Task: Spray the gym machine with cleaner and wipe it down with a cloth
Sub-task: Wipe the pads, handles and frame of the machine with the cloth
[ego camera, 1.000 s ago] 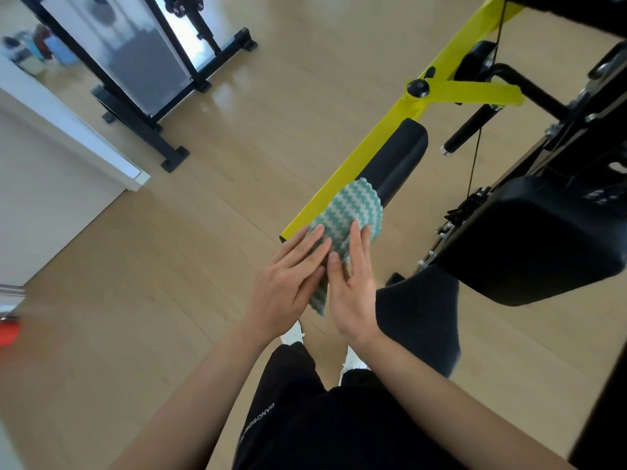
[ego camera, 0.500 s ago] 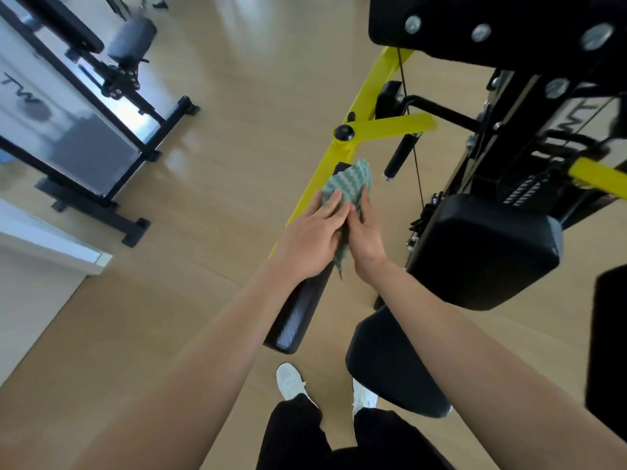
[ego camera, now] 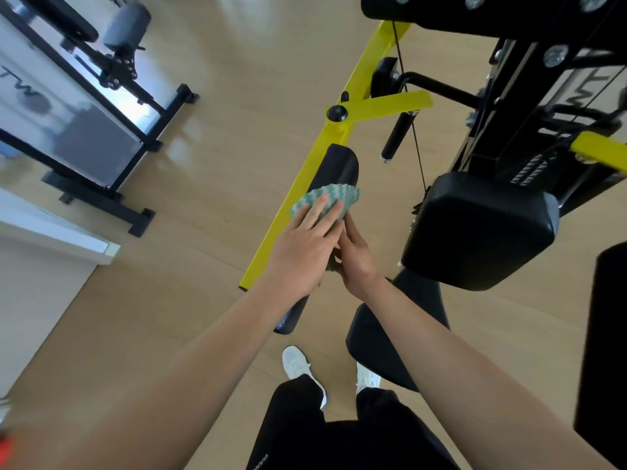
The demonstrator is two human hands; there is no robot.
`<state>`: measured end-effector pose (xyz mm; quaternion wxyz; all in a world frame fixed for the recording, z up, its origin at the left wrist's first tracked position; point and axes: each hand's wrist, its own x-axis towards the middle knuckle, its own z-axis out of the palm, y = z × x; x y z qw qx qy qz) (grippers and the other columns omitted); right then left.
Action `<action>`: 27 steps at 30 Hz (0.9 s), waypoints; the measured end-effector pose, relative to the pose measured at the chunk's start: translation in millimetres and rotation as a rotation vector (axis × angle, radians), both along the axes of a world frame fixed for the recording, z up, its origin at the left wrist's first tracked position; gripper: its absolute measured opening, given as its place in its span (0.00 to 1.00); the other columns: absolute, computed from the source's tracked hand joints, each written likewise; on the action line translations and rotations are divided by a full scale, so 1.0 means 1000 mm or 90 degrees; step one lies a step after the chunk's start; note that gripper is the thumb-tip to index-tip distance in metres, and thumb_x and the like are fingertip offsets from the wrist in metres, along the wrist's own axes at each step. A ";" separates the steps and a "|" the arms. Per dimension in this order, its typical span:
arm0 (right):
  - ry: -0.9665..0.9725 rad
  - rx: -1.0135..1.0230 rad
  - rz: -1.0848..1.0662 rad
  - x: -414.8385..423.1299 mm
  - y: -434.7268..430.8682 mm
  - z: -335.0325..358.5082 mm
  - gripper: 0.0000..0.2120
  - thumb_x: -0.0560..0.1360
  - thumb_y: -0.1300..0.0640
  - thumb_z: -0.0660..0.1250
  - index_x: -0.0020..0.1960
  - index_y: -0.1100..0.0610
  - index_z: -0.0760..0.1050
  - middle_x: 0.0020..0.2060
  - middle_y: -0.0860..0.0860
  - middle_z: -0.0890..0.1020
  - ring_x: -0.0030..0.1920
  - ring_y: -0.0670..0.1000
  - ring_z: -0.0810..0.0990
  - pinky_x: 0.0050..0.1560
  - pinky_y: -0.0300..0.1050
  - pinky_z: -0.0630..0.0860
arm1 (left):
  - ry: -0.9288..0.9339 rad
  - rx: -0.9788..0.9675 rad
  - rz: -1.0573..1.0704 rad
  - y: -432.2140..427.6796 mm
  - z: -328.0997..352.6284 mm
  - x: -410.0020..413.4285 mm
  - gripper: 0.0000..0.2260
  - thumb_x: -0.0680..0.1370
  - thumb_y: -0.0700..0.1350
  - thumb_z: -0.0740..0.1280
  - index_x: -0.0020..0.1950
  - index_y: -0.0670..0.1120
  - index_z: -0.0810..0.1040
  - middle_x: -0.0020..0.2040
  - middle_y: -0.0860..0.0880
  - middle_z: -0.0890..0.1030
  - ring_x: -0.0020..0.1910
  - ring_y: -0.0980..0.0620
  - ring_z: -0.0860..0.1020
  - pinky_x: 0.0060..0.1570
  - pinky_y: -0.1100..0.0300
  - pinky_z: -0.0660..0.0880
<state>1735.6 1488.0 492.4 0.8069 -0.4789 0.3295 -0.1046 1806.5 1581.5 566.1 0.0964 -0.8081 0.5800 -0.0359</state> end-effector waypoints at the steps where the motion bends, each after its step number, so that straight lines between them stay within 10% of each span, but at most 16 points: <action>1: -0.007 0.018 0.009 -0.008 0.008 -0.002 0.26 0.81 0.40 0.64 0.78 0.35 0.64 0.69 0.43 0.79 0.67 0.49 0.80 0.63 0.54 0.80 | 0.005 -0.025 -0.003 0.011 -0.001 -0.004 0.29 0.77 0.44 0.72 0.77 0.43 0.70 0.83 0.45 0.62 0.83 0.41 0.56 0.80 0.44 0.55; 7: -0.070 0.103 0.008 -0.038 0.051 -0.008 0.24 0.83 0.51 0.66 0.78 0.43 0.67 0.69 0.47 0.80 0.69 0.51 0.78 0.70 0.57 0.75 | 0.132 -0.189 0.105 0.068 0.001 -0.034 0.32 0.75 0.41 0.75 0.78 0.43 0.71 0.80 0.48 0.67 0.78 0.44 0.66 0.74 0.48 0.70; 14: -0.089 0.070 -0.085 -0.024 0.049 -0.004 0.30 0.82 0.57 0.68 0.82 0.52 0.62 0.72 0.46 0.76 0.64 0.38 0.80 0.57 0.34 0.78 | 0.147 -0.243 0.167 0.073 -0.001 -0.035 0.29 0.72 0.43 0.78 0.73 0.43 0.77 0.75 0.46 0.74 0.71 0.43 0.74 0.64 0.50 0.77; 19: -0.079 0.073 -0.065 -0.011 0.018 -0.009 0.34 0.80 0.54 0.72 0.82 0.47 0.62 0.69 0.40 0.78 0.66 0.45 0.80 0.69 0.53 0.77 | 0.180 -0.205 0.138 0.055 0.003 -0.019 0.30 0.75 0.43 0.76 0.76 0.45 0.74 0.79 0.47 0.70 0.77 0.45 0.69 0.69 0.51 0.73; 27: -0.084 0.068 -0.038 -0.046 0.079 -0.005 0.36 0.80 0.54 0.71 0.83 0.47 0.58 0.70 0.44 0.78 0.69 0.45 0.78 0.67 0.47 0.78 | 0.200 -0.240 0.161 0.099 0.003 -0.042 0.29 0.76 0.42 0.74 0.77 0.45 0.73 0.80 0.47 0.68 0.79 0.48 0.66 0.73 0.57 0.68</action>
